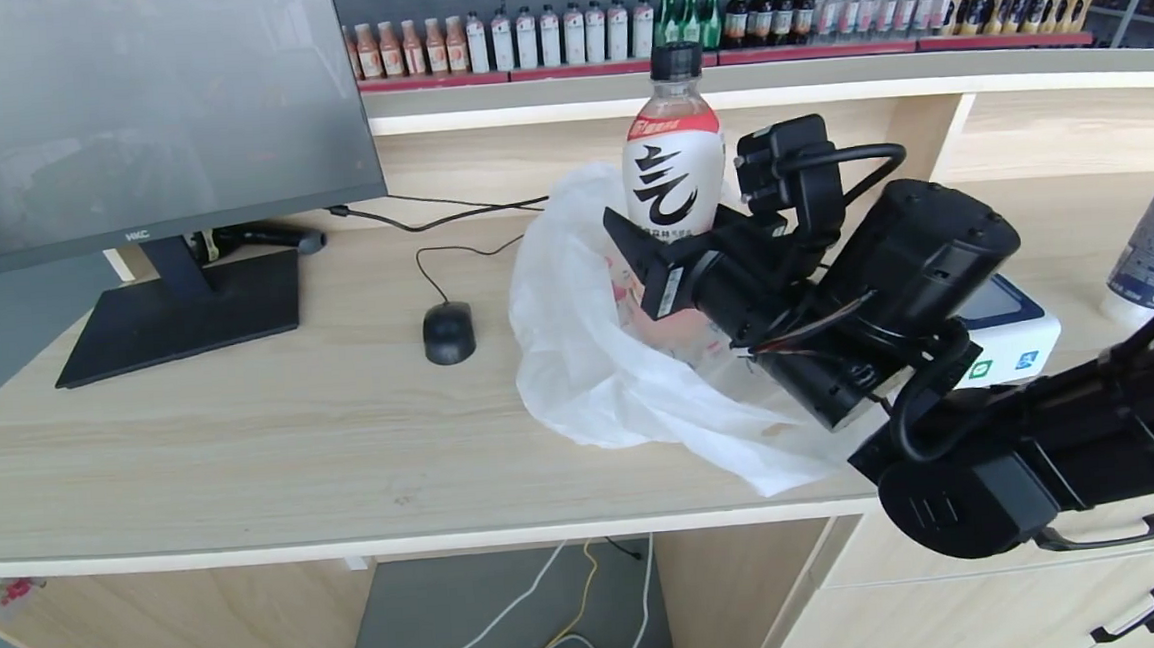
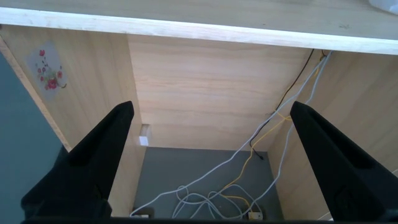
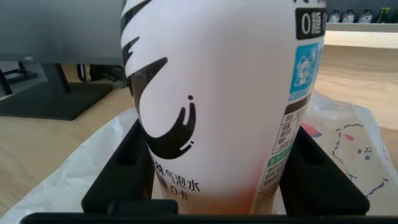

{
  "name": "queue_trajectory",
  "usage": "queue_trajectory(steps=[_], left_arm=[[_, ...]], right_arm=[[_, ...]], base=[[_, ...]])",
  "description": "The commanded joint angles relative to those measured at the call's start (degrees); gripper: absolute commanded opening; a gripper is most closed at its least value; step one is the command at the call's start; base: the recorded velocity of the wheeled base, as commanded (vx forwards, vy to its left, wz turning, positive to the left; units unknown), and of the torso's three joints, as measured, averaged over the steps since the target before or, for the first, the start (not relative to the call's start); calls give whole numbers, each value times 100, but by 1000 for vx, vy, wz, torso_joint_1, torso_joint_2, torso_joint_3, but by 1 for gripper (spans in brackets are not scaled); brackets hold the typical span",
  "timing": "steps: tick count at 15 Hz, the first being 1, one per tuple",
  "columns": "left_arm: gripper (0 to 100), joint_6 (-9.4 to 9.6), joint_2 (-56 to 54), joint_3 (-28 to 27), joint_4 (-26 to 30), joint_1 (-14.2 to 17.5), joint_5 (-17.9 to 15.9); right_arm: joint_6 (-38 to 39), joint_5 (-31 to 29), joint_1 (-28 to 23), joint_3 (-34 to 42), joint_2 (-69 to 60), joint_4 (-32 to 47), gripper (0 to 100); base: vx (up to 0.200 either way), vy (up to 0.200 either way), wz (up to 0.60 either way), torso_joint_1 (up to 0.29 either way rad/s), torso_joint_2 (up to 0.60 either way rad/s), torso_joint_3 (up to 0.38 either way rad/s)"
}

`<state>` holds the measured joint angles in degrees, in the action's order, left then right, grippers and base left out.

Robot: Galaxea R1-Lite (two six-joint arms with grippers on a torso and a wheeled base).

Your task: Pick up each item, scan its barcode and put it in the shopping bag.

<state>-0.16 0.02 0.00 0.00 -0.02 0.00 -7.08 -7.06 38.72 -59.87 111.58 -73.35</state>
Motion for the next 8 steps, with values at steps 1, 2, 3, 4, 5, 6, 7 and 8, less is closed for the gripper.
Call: queue_trajectory(steps=[1, 2, 3, 4, 5, 6, 7, 8], left_arm=[[100, -2, -2, 0, 0, 2, 0], [100, -2, -2, 0, 0, -6, 0], [100, -2, -2, 0, 0, -6, 0], [100, -2, -2, 0, 0, 2, 0], [100, -2, -2, 0, 0, 2, 0], [100, -2, -2, 0, 0, 2, 0], [100, -2, -2, 0, 0, 2, 0], [100, -2, -2, 0, 0, 2, 0]], right_arm=[[5, 143, -136, -315, 136, 58, 0], [75, 152, -163, -508, 206, 67, 0], [269, 222, -172, -667, 277, 84, 0], [357, 310, -180, -790, 303, 225, 0], [392, 372, -180, -851, 312, 357, 0], [471, 723, -180, -1132, 356, 682, 0], [489, 943, -189, -1352, 496, 761, 0], [497, 1040, -233, -1519, 593, 770, 0]], base=[[0, 0, 0, 0, 0, 0], [0, 0, 0, 0, 0, 0], [0, 0, 0, 0, 0, 0], [0, 0, 0, 0, 0, 0], [0, 0, 0, 0, 0, 0], [0, 0, 0, 0, 0, 0], [0, 0, 0, 0, 0, 0], [0, 0, 0, 0, 0, 0]])
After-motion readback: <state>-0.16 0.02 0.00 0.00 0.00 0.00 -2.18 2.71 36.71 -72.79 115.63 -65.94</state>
